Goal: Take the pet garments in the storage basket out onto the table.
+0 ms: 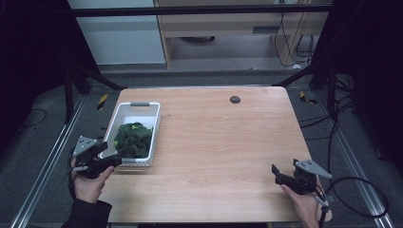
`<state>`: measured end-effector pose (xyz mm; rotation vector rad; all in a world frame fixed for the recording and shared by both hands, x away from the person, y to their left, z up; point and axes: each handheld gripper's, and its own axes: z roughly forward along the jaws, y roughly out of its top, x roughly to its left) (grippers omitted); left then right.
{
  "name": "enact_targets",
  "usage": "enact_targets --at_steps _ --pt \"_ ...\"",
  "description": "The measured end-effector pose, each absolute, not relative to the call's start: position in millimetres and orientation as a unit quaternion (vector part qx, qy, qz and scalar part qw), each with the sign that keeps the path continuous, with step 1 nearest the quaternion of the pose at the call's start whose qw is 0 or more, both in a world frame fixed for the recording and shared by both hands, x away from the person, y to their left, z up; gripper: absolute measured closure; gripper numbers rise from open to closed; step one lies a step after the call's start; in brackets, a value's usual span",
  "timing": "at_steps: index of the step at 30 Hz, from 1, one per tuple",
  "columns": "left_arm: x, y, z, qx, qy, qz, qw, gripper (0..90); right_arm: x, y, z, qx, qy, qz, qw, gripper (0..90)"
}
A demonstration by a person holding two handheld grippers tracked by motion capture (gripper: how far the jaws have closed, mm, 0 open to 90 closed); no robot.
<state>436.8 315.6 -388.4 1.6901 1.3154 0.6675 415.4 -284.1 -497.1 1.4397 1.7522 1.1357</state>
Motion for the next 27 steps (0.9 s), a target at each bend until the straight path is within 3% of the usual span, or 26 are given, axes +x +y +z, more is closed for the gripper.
enact_targets --at_steps 27 --pt "492 311 -374 0.745 0.513 0.238 0.355 17.4 416 -283 -498 0.538 0.661 0.427 0.301 11.8"
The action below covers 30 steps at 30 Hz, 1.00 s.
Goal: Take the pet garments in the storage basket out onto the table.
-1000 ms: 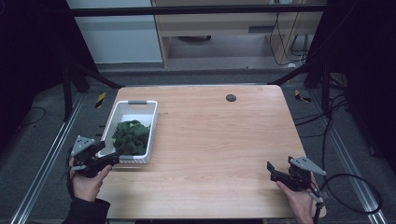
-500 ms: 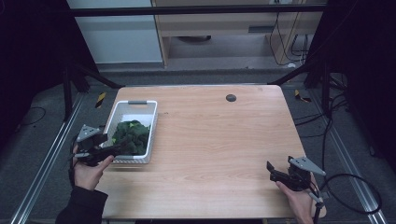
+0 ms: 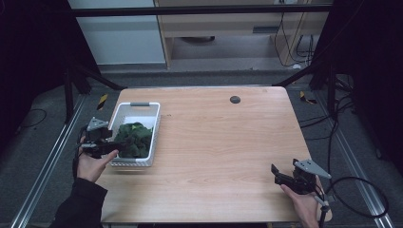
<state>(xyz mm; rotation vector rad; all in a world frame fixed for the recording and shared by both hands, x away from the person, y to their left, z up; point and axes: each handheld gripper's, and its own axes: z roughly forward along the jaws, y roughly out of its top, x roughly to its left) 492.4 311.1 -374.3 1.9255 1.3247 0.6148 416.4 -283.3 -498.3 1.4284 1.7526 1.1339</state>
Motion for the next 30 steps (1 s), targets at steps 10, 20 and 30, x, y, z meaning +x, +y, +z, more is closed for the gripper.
enact_targets --at_steps 10,20,30 --pt "511 308 -375 0.763 0.516 0.221 0.321 16.9 417 -283 -499 0.538 0.663 0.427 0.298 11.8" --pt "524 300 -377 0.783 0.512 0.202 0.291 16.8 417 -282 -499 0.537 0.665 0.425 0.299 11.8" --pt "532 297 -383 0.795 0.509 0.190 0.270 17.4 418 -282 -500 0.536 0.666 0.424 0.299 11.8"
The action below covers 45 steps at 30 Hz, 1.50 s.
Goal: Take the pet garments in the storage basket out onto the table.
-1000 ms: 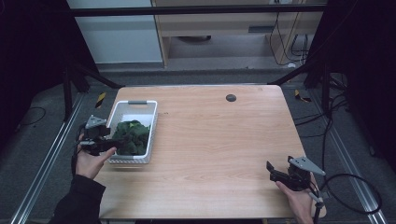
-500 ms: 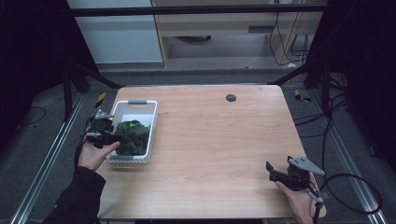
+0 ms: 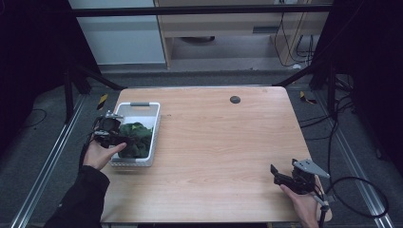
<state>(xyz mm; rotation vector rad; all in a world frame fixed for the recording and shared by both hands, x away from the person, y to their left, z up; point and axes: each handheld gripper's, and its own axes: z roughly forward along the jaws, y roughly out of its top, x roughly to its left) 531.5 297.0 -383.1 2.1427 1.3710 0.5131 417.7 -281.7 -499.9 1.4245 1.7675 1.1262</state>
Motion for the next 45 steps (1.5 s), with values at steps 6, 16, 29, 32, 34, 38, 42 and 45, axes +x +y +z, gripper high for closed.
enact_targets --at_steps 6,16,29,32,34,38,42,45 --pt "537 296 -388 0.797 0.512 0.180 0.264 19.1 418 -281 -500 0.535 0.669 0.422 0.298 11.8" --pt "544 293 -395 0.805 0.513 0.170 0.245 21.0 418 -280 -501 0.535 0.671 0.421 0.294 11.7" --pt "554 288 -406 0.816 0.513 0.155 0.216 24.3 419 -279 -501 0.533 0.675 0.419 0.291 11.7" --pt "556 287 -409 0.817 0.513 0.152 0.214 25.1 419 -279 -502 0.531 0.677 0.418 0.292 11.7" --pt "558 288 -411 0.818 0.513 0.150 0.211 26.2 419 -279 -502 0.531 0.677 0.418 0.291 11.7" --pt "560 288 -413 0.817 0.517 0.143 0.209 31.1 419 -279 -502 0.532 0.678 0.418 0.287 11.6" --pt "563 289 -417 0.819 0.523 0.131 0.196 37.0 420 -279 -502 0.531 0.679 0.416 0.289 11.6" --pt "566 289 -420 0.822 0.525 0.122 0.184 41.1 419 -278 -502 0.531 0.680 0.416 0.286 11.5"
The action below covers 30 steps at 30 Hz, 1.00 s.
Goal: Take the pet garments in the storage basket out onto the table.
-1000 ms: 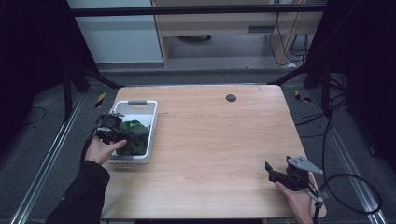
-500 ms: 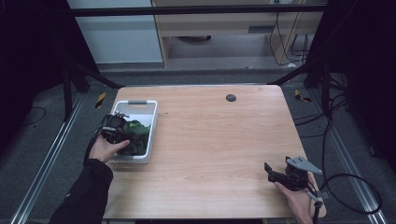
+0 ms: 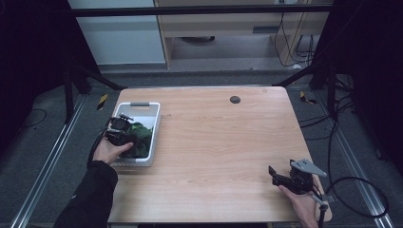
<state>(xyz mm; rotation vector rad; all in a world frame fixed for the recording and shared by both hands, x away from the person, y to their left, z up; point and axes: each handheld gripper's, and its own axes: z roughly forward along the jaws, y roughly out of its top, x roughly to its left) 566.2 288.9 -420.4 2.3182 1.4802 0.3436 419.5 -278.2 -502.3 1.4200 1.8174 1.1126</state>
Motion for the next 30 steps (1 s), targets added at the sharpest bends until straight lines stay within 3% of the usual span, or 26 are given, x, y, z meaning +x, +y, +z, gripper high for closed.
enact_targets --at_steps 15,30 --pt "568 290 -425 0.818 0.534 0.104 0.188 70.8 420 -278 -503 0.532 0.682 0.414 0.284 11.2" --pt "556 295 -405 0.811 0.531 0.115 0.218 77.9 420 -278 -503 0.533 0.683 0.411 0.283 11.2"
